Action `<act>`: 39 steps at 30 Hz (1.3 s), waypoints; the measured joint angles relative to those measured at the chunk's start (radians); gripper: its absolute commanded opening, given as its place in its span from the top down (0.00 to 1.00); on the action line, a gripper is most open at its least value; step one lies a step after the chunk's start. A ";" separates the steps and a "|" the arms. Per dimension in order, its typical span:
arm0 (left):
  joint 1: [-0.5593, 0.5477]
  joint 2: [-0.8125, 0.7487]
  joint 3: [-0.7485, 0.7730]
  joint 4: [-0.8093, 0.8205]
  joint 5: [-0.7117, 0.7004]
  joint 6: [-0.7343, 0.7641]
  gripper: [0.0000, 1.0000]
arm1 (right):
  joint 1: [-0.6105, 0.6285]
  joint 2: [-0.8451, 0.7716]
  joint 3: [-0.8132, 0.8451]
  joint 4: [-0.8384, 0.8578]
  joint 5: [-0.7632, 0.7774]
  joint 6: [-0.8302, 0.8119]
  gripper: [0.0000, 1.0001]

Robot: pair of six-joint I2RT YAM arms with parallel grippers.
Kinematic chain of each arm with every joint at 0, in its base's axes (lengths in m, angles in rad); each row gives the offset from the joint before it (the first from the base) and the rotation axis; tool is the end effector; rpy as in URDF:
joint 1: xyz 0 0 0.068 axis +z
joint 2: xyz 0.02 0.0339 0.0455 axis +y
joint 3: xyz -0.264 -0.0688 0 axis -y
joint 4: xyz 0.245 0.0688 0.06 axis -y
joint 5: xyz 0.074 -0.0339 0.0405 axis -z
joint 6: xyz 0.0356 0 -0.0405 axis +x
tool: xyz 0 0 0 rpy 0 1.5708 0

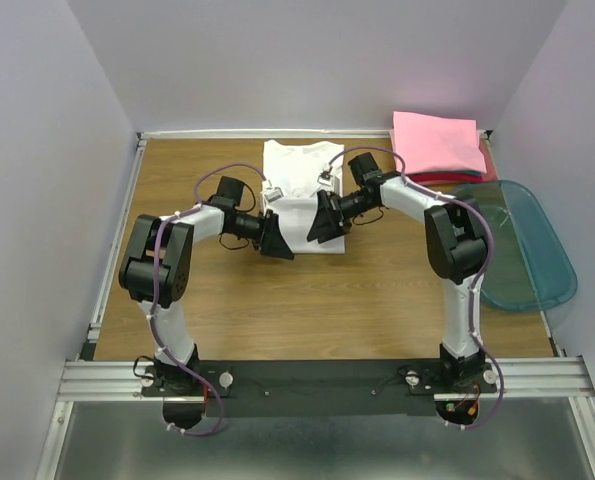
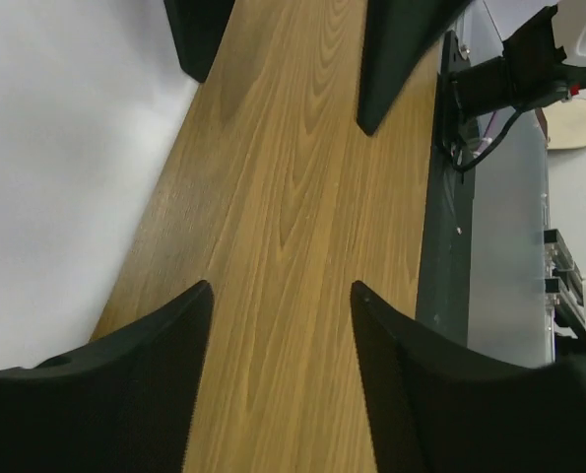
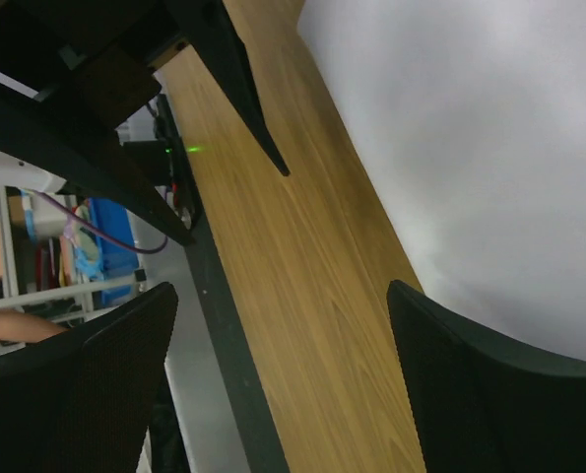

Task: Fold and stack the t-shirts
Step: Fold the tshirt

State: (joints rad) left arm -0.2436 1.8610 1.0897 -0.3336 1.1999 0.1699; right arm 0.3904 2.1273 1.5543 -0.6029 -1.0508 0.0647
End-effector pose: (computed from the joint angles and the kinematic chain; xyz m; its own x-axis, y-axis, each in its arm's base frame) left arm 0.3337 -0.1171 0.1611 -0.7711 0.2548 -0.5835 0.6332 0.2107 -0.7447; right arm 0.3888 0.1934 0.1706 -0.8840 -0.3290 -0.3321 -0.4416 0.3545 0.8242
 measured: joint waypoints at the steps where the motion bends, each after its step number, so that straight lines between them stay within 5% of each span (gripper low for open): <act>1: 0.000 0.003 -0.008 0.024 0.005 -0.030 0.28 | 0.006 0.005 0.000 0.012 -0.012 0.016 0.02; 10: 0.002 0.068 -0.011 0.223 0.008 -0.230 0.27 | 0.012 0.055 -0.024 0.117 -0.071 0.131 0.00; 24: 0.084 0.173 -0.050 0.267 0.088 -0.204 0.26 | -0.055 0.100 -0.139 0.143 -0.171 0.109 0.00; 28: 0.110 0.172 -0.048 0.172 0.111 -0.092 0.26 | -0.072 0.077 -0.177 0.140 -0.179 0.098 0.00; 31: 0.118 0.172 -0.024 0.026 0.133 0.047 0.08 | -0.077 0.053 -0.203 0.137 -0.176 0.087 0.00; 39: 0.119 0.178 0.079 -0.544 0.175 0.605 0.08 | -0.078 -0.053 -0.216 0.111 -0.164 0.073 0.00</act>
State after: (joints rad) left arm -0.1246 2.0392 1.1683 -0.8780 1.3746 0.7750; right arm 0.3122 2.0739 1.3388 -0.4919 -1.2148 0.1375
